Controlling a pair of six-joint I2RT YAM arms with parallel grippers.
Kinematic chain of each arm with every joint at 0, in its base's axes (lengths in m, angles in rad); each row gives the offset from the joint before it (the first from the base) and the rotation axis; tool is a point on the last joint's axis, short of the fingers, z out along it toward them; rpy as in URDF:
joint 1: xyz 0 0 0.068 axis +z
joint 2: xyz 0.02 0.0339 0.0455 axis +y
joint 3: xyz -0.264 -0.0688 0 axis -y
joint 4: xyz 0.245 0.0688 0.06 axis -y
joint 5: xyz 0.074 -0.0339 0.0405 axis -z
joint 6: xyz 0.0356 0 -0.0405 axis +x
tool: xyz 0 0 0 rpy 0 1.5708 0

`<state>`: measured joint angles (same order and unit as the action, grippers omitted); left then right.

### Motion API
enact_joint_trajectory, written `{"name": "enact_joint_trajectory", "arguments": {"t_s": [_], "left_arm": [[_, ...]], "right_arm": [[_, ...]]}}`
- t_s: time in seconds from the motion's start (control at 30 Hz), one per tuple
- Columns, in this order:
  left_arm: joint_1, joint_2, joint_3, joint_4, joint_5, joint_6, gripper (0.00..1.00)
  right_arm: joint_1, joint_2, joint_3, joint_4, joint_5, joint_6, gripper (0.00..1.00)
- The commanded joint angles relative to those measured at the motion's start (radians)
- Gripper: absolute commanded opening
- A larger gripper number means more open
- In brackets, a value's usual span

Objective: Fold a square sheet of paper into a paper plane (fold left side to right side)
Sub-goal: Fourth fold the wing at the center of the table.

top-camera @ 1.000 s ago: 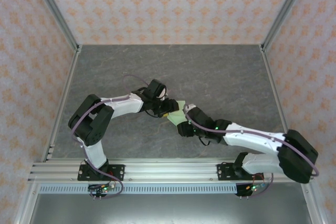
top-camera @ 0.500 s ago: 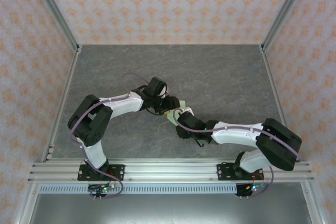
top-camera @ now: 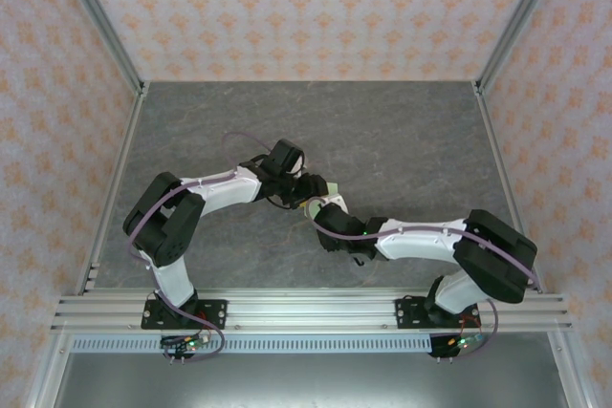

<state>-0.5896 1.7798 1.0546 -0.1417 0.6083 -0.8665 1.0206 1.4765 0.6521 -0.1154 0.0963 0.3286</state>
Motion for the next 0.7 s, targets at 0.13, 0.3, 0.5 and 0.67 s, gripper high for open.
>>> {"name": "enact_joint_trajectory", "arguments": {"t_s": [0.13, 0.3, 0.5, 0.67], "left_arm": [[-0.007, -0.026, 0.042, -0.034, -0.031, 0.001, 0.55], [-0.008, -0.029, 0.049, -0.043, -0.035, 0.003, 0.55], [-0.007, -0.04, 0.053, -0.057, -0.04, 0.013, 0.55], [-0.001, -0.077, 0.059, -0.115, -0.061, 0.049, 0.57]], "right_arm": [[0.006, 0.023, 0.027, -0.038, 0.057, -0.009, 0.37], [0.006, 0.036, 0.027, -0.036, 0.046, -0.011, 0.33], [0.006, 0.037, 0.025, -0.029, 0.042, -0.007, 0.25], [0.006, 0.033, 0.01, -0.014, 0.033, 0.009, 0.2]]}}
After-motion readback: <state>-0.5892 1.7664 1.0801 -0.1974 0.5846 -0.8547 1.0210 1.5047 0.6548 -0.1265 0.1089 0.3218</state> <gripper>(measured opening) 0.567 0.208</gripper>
